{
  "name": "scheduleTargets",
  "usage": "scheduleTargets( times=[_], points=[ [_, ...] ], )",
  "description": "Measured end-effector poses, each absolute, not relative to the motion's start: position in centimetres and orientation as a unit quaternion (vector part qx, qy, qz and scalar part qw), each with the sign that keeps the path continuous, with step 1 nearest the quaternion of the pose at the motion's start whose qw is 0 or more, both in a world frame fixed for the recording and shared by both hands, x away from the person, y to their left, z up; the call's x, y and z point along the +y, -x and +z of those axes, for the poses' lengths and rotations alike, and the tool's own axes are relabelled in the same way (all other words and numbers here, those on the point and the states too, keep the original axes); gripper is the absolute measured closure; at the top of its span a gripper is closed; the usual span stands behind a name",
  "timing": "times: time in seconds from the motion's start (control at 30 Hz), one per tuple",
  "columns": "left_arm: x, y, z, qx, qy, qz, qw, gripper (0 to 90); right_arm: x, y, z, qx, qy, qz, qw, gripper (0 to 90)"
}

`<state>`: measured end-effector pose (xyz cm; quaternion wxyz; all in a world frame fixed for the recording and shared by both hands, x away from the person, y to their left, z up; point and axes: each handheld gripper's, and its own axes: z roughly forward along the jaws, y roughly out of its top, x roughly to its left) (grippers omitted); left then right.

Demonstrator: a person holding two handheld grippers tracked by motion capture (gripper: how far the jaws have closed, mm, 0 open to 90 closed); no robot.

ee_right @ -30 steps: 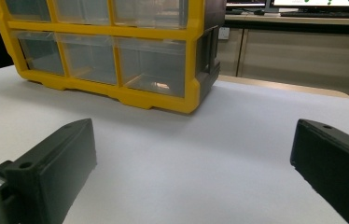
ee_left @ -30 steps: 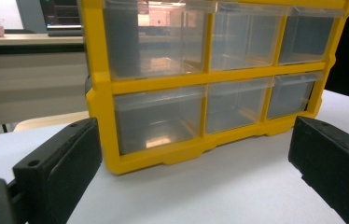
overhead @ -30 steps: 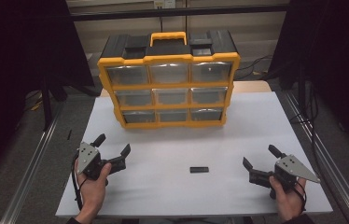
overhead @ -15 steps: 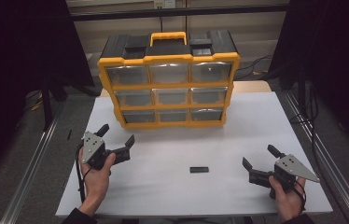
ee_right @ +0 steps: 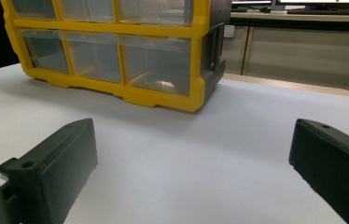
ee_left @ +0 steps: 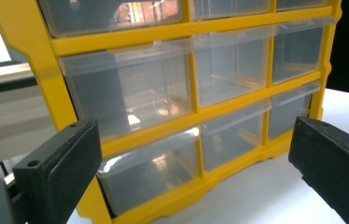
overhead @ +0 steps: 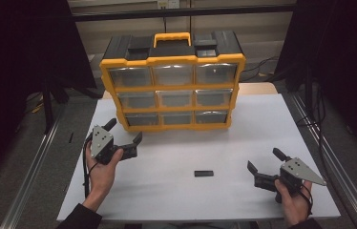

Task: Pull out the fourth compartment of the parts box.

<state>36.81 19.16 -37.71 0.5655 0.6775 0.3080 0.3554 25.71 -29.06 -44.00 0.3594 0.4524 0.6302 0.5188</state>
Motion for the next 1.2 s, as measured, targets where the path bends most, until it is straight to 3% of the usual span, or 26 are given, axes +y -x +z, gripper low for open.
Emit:
scheduleTargets(
  times=[0.23, 0.67, 1.2],
  points=[
    [19.2, -37.5, -36.5, 0.293, -0.67, 0.39, 0.559, 2.8, -29.0, -25.8, -44.0, 0.631, -0.45, 0.519, 0.36, 0.3],
    [18.6, -39.5, -35.3, 0.273, -0.688, 0.402, 0.539, 2.7, -29.0, -25.8, -44.0, 0.629, -0.453, 0.519, 0.361, 0.0],
    [16.8, -40.7, -34.7, 0.184, -0.721, 0.447, 0.497, 3.6, -29.1, -25.7, -44.0, 0.627, -0.453, 0.52, 0.362, 0.0]
  ],
)
